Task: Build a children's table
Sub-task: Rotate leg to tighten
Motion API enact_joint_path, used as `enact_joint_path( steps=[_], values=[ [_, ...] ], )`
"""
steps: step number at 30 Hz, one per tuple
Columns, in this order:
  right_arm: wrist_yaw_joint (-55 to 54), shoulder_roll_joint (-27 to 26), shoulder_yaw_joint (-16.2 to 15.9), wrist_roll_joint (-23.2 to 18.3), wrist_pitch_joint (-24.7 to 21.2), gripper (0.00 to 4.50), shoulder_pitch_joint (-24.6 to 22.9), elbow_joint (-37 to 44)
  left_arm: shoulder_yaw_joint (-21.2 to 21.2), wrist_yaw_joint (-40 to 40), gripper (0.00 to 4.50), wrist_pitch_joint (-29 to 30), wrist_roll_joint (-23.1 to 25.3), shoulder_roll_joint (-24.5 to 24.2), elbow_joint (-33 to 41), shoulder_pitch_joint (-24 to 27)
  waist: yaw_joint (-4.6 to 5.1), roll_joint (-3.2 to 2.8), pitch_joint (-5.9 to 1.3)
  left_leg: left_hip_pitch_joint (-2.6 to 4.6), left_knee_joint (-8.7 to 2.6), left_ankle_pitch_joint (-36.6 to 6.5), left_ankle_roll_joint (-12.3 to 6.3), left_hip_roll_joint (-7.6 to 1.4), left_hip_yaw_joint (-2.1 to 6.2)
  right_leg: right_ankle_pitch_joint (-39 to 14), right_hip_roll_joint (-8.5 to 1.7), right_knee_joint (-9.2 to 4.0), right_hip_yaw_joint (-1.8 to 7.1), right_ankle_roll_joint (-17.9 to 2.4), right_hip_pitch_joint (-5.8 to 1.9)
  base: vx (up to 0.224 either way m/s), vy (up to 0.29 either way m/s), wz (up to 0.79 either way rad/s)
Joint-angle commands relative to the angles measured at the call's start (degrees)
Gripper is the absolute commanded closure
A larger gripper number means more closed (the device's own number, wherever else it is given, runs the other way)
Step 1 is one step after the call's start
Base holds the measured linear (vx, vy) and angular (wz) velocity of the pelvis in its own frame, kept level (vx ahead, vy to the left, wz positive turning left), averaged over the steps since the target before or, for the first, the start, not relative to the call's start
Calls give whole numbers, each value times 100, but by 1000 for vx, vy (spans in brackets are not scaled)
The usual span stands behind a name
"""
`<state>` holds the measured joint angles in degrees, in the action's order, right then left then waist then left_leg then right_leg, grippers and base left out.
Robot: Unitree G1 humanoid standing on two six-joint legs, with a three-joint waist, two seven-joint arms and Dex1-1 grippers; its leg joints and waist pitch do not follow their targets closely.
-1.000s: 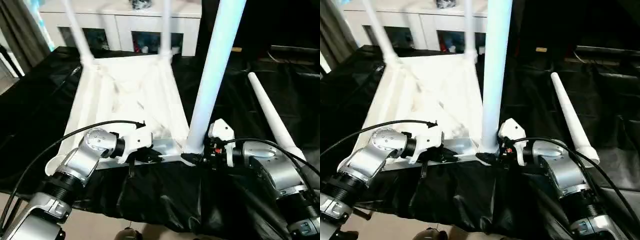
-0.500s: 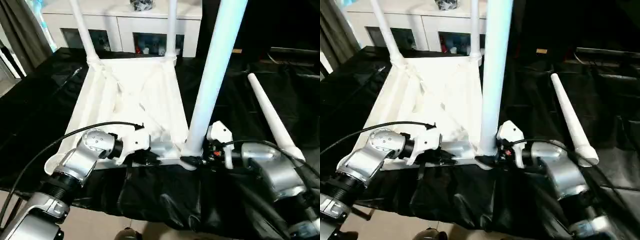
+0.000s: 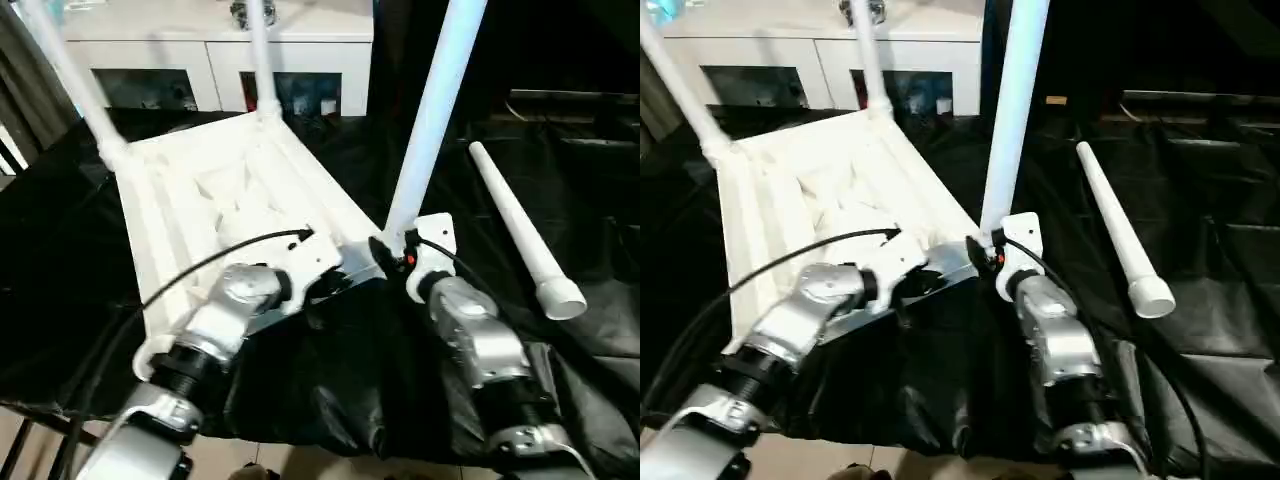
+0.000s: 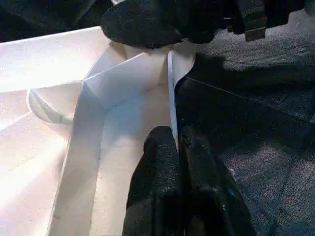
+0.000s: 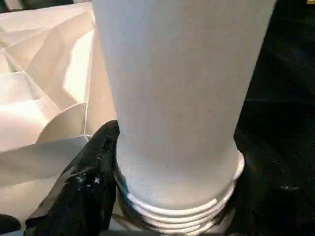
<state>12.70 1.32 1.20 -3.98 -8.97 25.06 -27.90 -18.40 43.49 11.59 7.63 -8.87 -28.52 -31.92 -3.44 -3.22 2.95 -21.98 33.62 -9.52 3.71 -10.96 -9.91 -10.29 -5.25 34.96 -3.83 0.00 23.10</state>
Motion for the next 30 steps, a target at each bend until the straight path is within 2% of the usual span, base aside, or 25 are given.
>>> enact_joint_path(
  steps=[1, 2, 5, 8, 9, 14, 17, 18, 20, 21, 22, 23, 24, 25, 27, 29, 30],
  values=[
    [172, -363, -257, -155, 34, 99, 119, -76, -367, 53, 450, -197, -88, 345, 78, -56, -8, 34, -364, 74, -422, -1645, -86, -144, 56, -1628, -275, -508, 215, -1001, -250, 0, 0, 0],
    [172, -363, -257, -155, 34, 99, 119, -76, -367, 53, 450, -197, -88, 345, 78, -56, -6, 37, -362, 80, -426, -1708, -92, -147, 58, -1673, -277, -513, 215, -996, -242, 0, 0, 0],
    [554, -86, -358, -149, 103, 58, 24, 113, -361, 306, 450, -312, -104, 86, 227, 30, -13, 35, -362, 73, -429, -1707, -106, -149, 63, -1640, -276, -508, 215, -993, -252, 0, 0, 0],
    [872, 174, -467, -59, 177, 47, -70, 242, -336, 573, 450, -413, -118, -116, 326, 101, -24, 38, -379, 59, -419, -1590, -148, -154, 63, -1438, -279, -486, 217, -1024, -270, 0, 0, 0],
    [1155, 349, -557, -24, 204, 33, -135, 341, -324, 697, 450, -482, -112, -236, 354, 130, -23, 40, -383, 49, -406, -1456, -192, -154, 53, -1175, -270, -461, 218, -1105, -276, 0, 0, 0],
    [2249, 962, -761, -102, 206, 33, -325, 728, -228, 1242, 450, -641, -340, -597, 515, 233, -68, 38, -391, 50, -389, -1334, -296, -170, 49, -852, -269, -413, 218, -1229, -301, 0, 0, 0],
    [2894, 1298, -845, -291, 96, 33, -360, 903, -152, 1515, 450, -655, -499, -764, 600, 268, -92, 7, -388, 69, -385, -1386, -317, -179, 40, -834, -273, -407, 225, -1313, -284, 0, 0, 0],
    [3168, 1439, -894, -359, 61, 33, -366, 966, -133, 1655, 450, -681, -554, -846, 630, 287, -114, 28, -387, 75, -383, -1418, -317, -180, 38, -882, -273, -414, 223, -1304, -300, 0, 0, 0],
    [3543, 1631, -966, -438, 38, 33, -366, 1038, -116, 1879, 450, -724, -624, -966, 668, 318, -130, 28, -378, 68, -387, -1425, -327, -185, 33, -919, -272, -416, 227, -1316, -292, 0, 0, 0],
    [3664, 1687, -981, -460, 31, 33, -365, 1061, -118, 1953, 450, -742, -648, -1007, 675, 326, -146, 61, -387, 74, -380, -1403, -331, -192, 28, -905, -276, -411, 230, -1325, -291, 0, 0, 0],
    [3801, 1747, -997, -490, 9, 33, -365, 1084, -125, 2025, 450, -754, -666, -1049, 677, 331, -153, 49, -386, 72, -381, -1397, -330, -190, 32, -918, -280, -402, 229, -1336, -289, 0, 0, 0],
    [4027, 1849, -1052, -525, -17, 33, -366, 1127, -129, 2124, 450, -780, -690, -1111, 674, 334, -158, 104, -381, 74, -382, -1410, -350, -193, 25, -1004, -279, -412, 226, -1326, -290, 0, 0, 0],
    [4345, 1970, -1118, -603, -88, 33, -371, 1196, -145, 2248, 450, -823, -715, -1197, 665, 331, -170, 73, -378, 74, -383, -1385, -349, -198, 30, -1077, -287, -408, 230, -1314, -282, 0, 0, 0],
    [4571, 2051, -1164, -662, -147, 33, -373, 1249, -158, 2350, 450, -854, -737, -1259, 663, 330, -171, 92, -373, 75, -384, -1402, -362, -194, 26, -1126, -280, -421, 225, -1308, -282, 0, 0, 0],
    [4727, 2103, -1197, -698, -204, 33, -368, 1286, -166, 2434, 450, -862, -757, -1304, 670, 333, -188, 75, -378, 69, -382, -1357, -366, -209, 30, -1076, -282, -399, 230, -1308, -281, 0, 0, 0],
    [4929, 2202, -1300, -737, -280, 33, -343, 1323, -191, 2531, 450, -867, -772, -1367, 689, 338, -198, 110, -379, 80, -378, -1333, -370, -206, 26, -1106, -289, -401, 231, -1326, -274, 0, 0, 0],
    [5078, 2261, -1375, -733, -299, 47, -334, 1351, -216, 2604, 450, -884, -771, -1412, 687, 337, -203, 121, -380, 78, -379, -1315, -366, -210, 23, -1136, -290, -405, 231, -1325, -271, 0, 0, 0]
  ],
)
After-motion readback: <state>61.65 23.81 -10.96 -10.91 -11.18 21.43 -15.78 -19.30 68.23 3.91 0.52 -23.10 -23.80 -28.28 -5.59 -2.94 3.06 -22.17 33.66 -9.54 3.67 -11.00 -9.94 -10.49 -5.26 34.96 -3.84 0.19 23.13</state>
